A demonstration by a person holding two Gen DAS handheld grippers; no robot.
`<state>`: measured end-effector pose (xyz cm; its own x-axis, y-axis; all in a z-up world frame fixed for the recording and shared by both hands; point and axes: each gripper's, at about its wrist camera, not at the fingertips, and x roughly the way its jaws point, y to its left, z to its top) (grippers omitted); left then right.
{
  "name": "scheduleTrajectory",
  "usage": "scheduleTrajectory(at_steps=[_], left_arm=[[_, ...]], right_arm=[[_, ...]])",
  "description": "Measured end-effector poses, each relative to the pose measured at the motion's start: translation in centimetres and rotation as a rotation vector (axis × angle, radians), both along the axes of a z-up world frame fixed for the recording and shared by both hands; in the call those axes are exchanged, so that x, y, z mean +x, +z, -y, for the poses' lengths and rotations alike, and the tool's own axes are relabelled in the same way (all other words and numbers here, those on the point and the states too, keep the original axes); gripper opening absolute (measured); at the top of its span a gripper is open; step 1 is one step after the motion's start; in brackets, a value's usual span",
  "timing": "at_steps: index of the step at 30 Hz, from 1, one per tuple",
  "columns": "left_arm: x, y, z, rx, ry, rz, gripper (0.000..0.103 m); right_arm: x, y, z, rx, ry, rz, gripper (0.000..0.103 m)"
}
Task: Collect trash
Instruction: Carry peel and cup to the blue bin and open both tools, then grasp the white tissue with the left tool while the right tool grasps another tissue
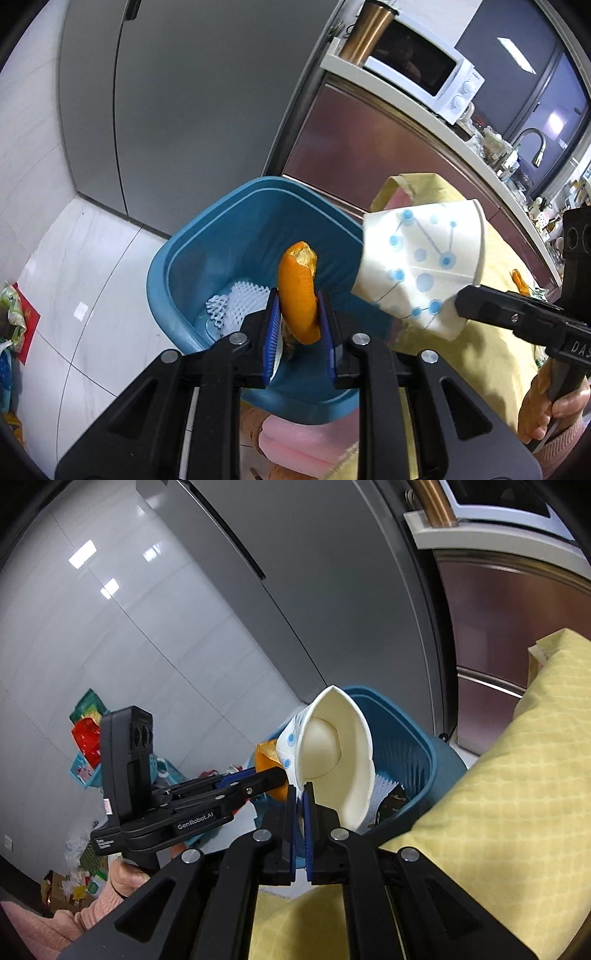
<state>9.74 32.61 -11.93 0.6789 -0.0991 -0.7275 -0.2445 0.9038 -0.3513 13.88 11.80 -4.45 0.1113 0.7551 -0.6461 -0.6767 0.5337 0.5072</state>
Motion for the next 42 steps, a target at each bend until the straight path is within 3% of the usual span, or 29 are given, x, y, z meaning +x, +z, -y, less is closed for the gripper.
scheduleTrajectory(at_steps=[13, 24, 32, 42], left_arm=[[1.6, -1.9, -0.4, -0.037, 0.015, -0.037, 0.028], [1.3, -0.5, 1.0, -0.029, -0.008, 0.019, 0.032], [0.3, 3.3, 6.4, 0.024, -0.155, 0.134, 0.042], [0.5, 5.6, 17.4, 0.0, -0.437, 0.207, 0.046]], right_arm=[[0.9, -2.4, -1.3, -0.056, -0.019, -0.049, 0.009], [0.0, -0.9, 1.8, -0.013, -0.046, -0.016, 0.011], [-2.2, 1.8, 7.8, 0.055, -0.09, 0.048, 0.026], [-5.4, 2.8, 19.0, 0.087, -0.298, 0.11, 0.027]])
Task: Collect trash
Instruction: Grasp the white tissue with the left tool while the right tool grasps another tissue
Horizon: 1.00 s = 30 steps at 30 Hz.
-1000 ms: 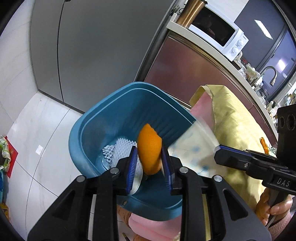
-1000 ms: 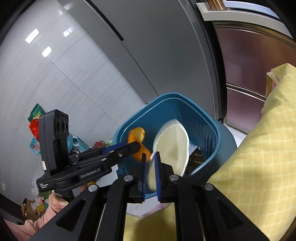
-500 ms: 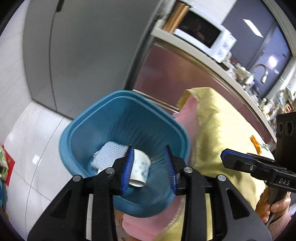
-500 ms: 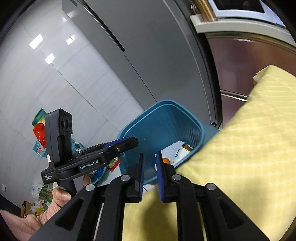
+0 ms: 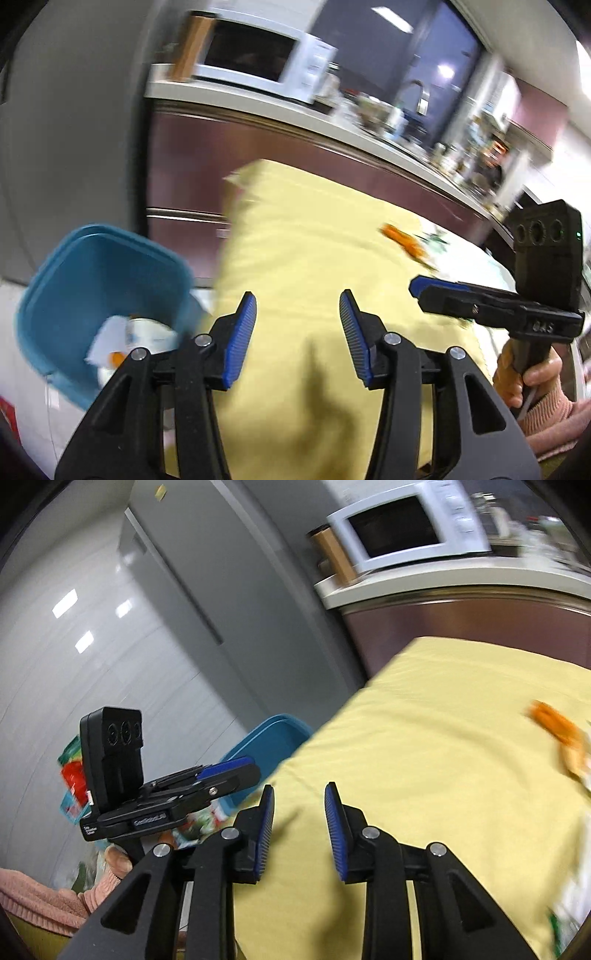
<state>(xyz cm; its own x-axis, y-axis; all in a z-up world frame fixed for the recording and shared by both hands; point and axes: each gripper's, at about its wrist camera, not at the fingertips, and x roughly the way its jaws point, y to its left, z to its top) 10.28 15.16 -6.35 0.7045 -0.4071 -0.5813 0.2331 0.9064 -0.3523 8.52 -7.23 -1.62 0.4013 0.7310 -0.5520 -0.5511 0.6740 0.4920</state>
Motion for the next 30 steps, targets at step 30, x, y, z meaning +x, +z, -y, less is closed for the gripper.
scheduleTrajectory(at_steps=[30], left_arm=[[6.7, -1.7, 27.3, 0.031, -0.459, -0.131, 0.055]], right_arm=[[-2.3, -3.4, 21.6, 0.017, -0.537, -0.012, 0.038]])
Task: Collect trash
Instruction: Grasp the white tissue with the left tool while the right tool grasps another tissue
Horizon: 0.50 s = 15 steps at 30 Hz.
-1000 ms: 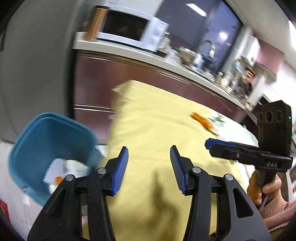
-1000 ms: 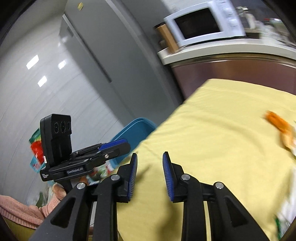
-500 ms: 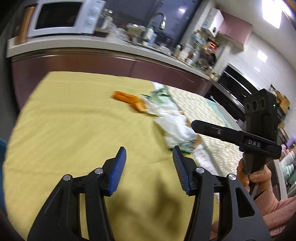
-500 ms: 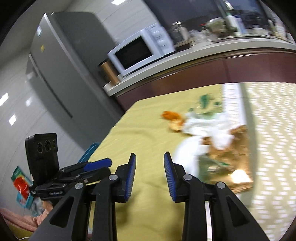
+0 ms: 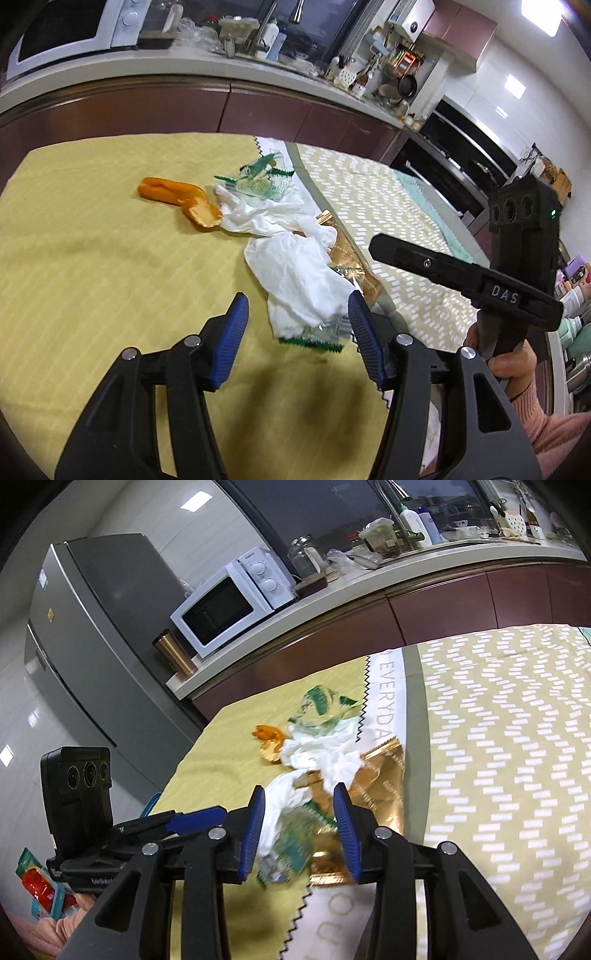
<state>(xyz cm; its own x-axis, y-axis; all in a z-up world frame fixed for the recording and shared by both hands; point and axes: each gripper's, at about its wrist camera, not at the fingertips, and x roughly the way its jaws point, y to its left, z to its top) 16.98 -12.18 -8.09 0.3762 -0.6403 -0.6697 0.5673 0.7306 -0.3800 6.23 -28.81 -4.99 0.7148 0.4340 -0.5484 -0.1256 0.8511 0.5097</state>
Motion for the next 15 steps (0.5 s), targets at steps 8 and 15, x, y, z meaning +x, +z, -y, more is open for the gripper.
scheduleTrajectory(at_steps=[8, 15], left_arm=[[1.5, -1.3, 1.5, 0.028, 0.0, -0.046, 0.035], [1.9, -1.7, 1.0, 0.01, 0.007, -0.056, 0.006]], right_arm=[[3.7, -0.3, -0.7, -0.053, 0.012, -0.035, 0.044], [6.6, -0.5, -0.7, -0.1, 0.004, -0.074, 0.05]])
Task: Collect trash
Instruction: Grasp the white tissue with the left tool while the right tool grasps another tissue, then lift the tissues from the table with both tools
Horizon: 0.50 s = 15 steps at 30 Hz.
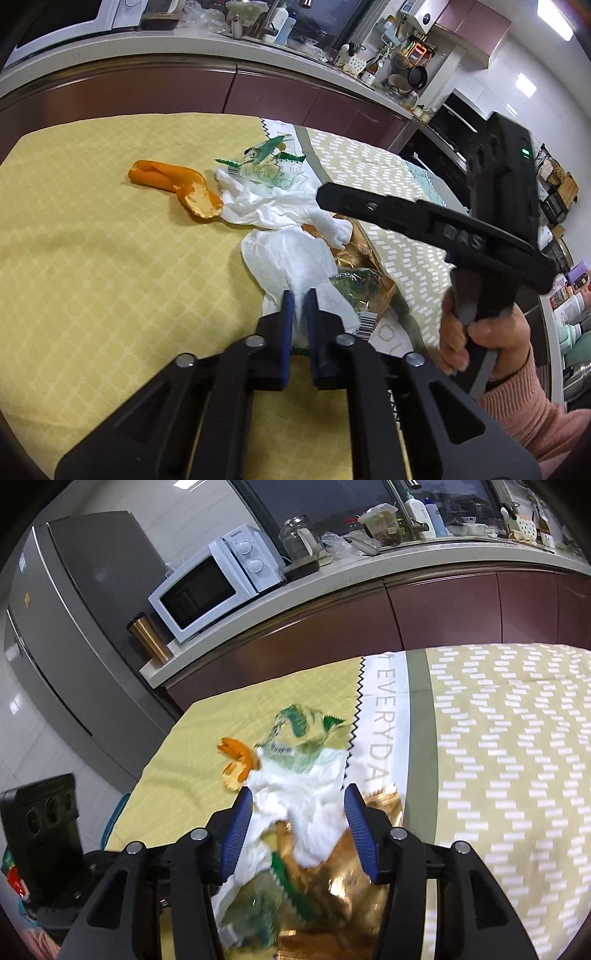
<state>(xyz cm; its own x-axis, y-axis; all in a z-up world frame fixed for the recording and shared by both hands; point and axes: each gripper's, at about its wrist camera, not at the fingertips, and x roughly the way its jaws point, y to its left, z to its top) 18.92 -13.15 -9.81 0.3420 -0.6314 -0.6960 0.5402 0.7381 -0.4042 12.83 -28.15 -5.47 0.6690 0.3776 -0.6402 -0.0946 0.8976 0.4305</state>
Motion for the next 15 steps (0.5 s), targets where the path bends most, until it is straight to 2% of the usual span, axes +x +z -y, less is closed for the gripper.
scheduleTrajectory(at_steps=[2, 9, 11, 14, 15], left_arm=[[-0.2, 0.3, -0.6, -0.017, 0.003, 0.008, 0.005], [-1.4, 1.7, -3.1, -0.049, 0.027, 0.046, 0.003], [-1.7, 2.0, -3.9, -0.059, 0.036, 0.051, 0.003], [-1.9, 2.5, -4.8, -0.059, 0.051, 0.059, 0.003], [-2.0, 2.6, -5.0, -0.062, 0.056, 0.059, 0.003]], right_arm=[[0.8, -0.1, -0.2, -0.018, 0.001, -0.009, 0.054], [1.9, -0.9, -1.2, -0.059, 0.028, -0.046, 0.052], [1.9, -1.0, -1.4, -0.067, 0.033, -0.05, 0.037], [1.8, -1.3, -1.5, -0.065, 0.04, -0.06, 0.02], [1.7, -1.3, -1.5, -0.064, 0.043, -0.06, 0.017]])
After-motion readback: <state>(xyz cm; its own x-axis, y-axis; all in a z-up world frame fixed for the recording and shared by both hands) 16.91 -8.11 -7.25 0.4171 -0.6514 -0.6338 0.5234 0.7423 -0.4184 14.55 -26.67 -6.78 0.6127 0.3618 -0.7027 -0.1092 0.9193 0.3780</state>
